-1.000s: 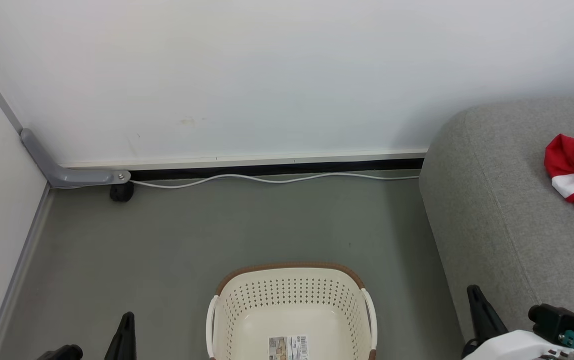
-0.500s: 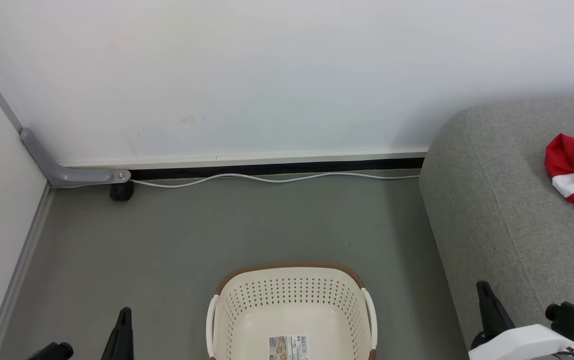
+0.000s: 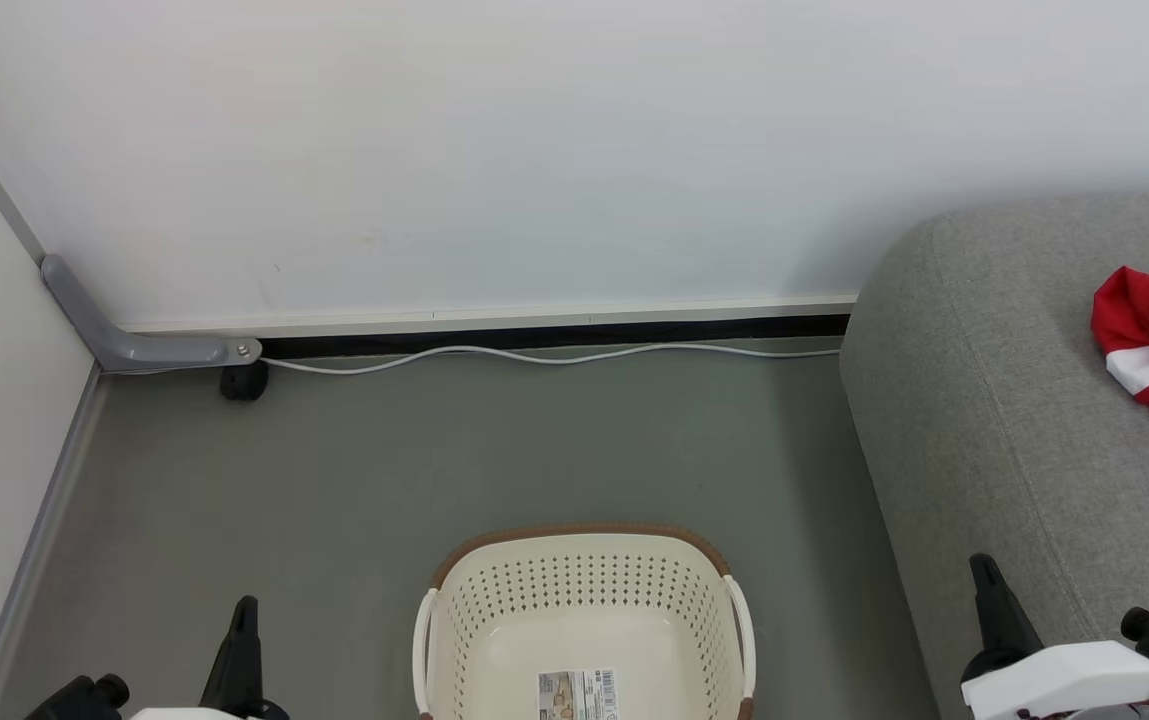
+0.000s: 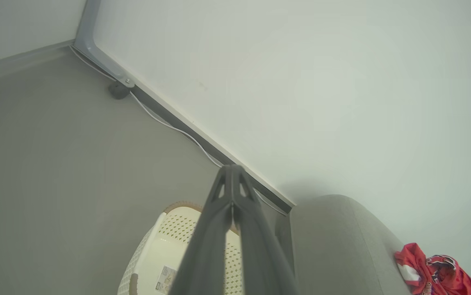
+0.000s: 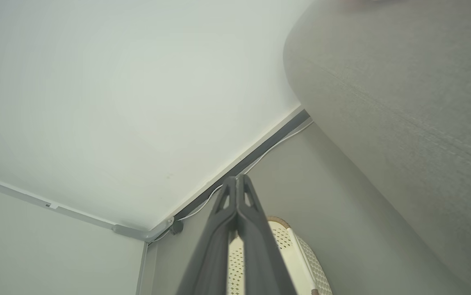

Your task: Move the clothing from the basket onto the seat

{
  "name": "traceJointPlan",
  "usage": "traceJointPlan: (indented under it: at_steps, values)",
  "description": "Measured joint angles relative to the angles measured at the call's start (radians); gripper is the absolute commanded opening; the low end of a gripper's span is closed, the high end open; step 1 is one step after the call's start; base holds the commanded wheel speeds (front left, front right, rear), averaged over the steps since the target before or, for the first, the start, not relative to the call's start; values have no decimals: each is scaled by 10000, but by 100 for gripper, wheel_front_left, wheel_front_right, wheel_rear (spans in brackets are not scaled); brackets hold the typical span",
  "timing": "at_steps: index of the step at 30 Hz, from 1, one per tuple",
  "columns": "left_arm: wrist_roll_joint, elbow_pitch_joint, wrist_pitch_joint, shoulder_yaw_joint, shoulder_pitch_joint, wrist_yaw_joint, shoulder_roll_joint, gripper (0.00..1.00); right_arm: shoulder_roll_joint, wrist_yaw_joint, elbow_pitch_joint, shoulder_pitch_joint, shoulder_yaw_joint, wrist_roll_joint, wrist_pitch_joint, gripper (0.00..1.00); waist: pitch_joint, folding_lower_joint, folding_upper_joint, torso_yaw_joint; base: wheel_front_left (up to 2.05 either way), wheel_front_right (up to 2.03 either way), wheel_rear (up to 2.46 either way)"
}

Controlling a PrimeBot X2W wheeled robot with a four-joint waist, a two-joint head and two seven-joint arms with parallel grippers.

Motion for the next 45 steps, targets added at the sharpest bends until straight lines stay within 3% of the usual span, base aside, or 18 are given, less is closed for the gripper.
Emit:
traceJointPlan:
  at_steps: [45]
  values:
    - [-5737,-506,1396,48,-761,0,59,0,31,-12,-917,-70,-1064,5593,1392,0,62,0,0,18,0,0,0]
